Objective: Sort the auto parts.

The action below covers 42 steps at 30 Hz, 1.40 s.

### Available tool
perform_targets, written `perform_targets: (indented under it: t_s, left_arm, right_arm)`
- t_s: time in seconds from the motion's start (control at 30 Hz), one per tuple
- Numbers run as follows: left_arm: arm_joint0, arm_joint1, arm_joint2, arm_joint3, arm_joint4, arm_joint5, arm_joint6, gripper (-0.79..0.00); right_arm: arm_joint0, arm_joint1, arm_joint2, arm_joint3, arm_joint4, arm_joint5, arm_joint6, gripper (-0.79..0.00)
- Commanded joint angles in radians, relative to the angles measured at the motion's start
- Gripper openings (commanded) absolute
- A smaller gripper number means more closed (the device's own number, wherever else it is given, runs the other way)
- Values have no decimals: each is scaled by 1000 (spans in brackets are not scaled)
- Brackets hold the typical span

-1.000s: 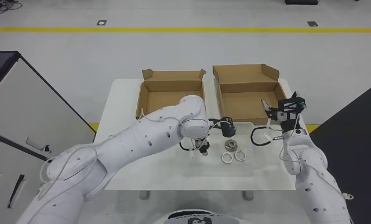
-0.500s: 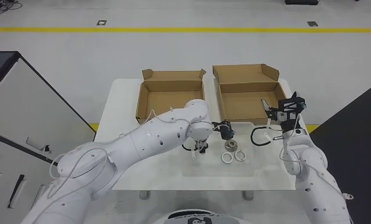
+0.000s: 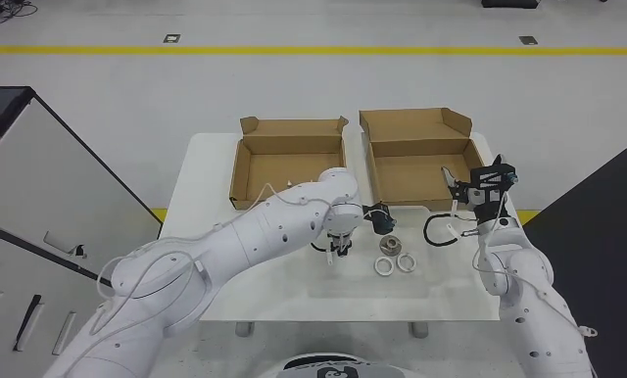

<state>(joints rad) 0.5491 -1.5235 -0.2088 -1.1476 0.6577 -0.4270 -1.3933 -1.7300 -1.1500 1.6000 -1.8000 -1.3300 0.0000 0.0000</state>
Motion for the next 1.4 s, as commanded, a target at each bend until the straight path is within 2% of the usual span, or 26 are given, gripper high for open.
perform_targets:
  t_s: [0.0, 0.3, 0.6, 0.67, 0.73, 0.87, 1.0, 1.13, 1.23, 1.37]
  left_arm:
    - [0, -6, 2, 11, -1, -2, 3, -400]
    - [-3, -25, 17, 57, -11, -7, 8, -425]
    - [4, -40, 19, 96, -5, -17, 20, -508]
    - [6, -44, 19, 109, -2, -19, 24, -573]
    - [7, -48, 19, 118, 1, -18, 28, -785]
    - [0, -52, 0, 124, -12, -1, 32, -785]
    - [-9, -46, -24, 101, -30, 14, 12, -785]
    - [-18, -31, -59, 40, -56, 34, -25, -785]
    - [-23, -11, -93, -36, -80, 63, -63, -785]
    - [-26, 32, -134, -168, -116, 115, -115, -785]
  right_arm:
    - [0, 0, 0, 0, 0, 0, 0, 0]
    - [0, 0, 0, 0, 0, 0, 0, 0]
    - [0, 0, 0, 0, 0, 0, 0, 0]
    - [0, 0, 0, 0, 0, 0, 0, 0]
    - [0, 0, 0, 0, 0, 0, 0, 0]
    - [0, 0, 0, 0, 0, 0, 0, 0]
    - [0, 0, 0, 0, 0, 0, 0, 0]
    - [0, 0, 0, 0, 0, 0, 0, 0]
    - [0, 0, 0, 0, 0, 0, 0, 0]
    - [0, 0, 0, 0, 0, 0, 0, 0]
